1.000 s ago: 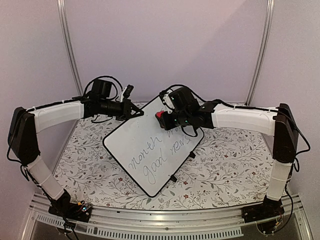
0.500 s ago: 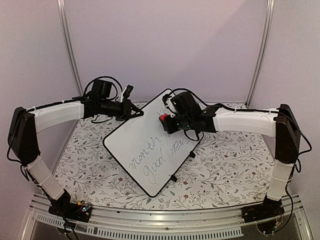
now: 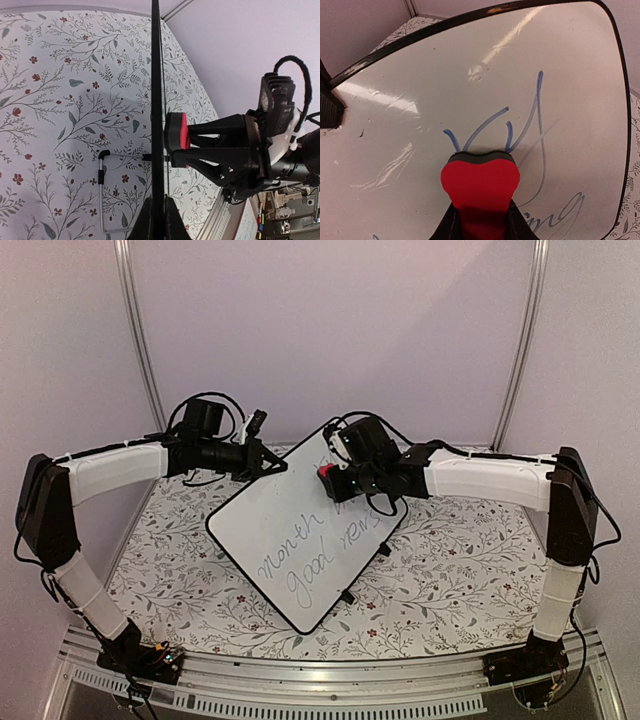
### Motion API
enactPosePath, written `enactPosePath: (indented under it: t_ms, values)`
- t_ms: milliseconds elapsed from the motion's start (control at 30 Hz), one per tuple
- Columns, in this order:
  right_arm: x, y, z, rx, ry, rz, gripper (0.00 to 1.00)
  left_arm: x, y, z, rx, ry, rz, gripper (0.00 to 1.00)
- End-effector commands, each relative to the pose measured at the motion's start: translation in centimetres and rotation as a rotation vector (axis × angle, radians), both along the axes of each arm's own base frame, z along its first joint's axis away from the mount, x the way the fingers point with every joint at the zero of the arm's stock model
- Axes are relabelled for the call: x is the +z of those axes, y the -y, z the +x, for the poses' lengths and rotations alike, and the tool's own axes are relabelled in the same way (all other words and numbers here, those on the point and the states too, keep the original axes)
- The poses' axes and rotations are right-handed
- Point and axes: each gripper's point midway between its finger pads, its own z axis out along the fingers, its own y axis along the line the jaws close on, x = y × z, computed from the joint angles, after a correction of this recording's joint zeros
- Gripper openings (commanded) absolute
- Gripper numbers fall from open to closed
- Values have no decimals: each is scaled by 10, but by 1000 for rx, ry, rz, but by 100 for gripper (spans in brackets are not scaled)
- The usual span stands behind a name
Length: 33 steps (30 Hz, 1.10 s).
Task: Erase the whiteboard
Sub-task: Erase the whiteboard at the center of the board.
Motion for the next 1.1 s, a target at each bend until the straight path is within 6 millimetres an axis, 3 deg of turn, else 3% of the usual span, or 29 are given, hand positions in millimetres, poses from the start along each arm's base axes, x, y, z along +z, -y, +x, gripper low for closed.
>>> enactPosePath:
  t_ms: [0, 233, 467, 700, 1067]
  values:
    - [8, -12, 13, 8, 22, -8, 0, -18, 10, -18, -80, -21, 24, 0]
    - [3, -18, 16, 21, 12, -17, 0, -17, 9, -18, -80, -19, 23, 0]
    - [-11, 0, 4, 1, -12, -33, 0, -17, 10, -18, -82, -21, 22, 0]
    - [-10, 15, -5, -16, -15, -37, 0, -19, 9, -17, -81, -23, 23, 0]
    - [7, 7, 5, -23, 25, -24, 0, -20, 9, -17, -80, -24, 25, 0]
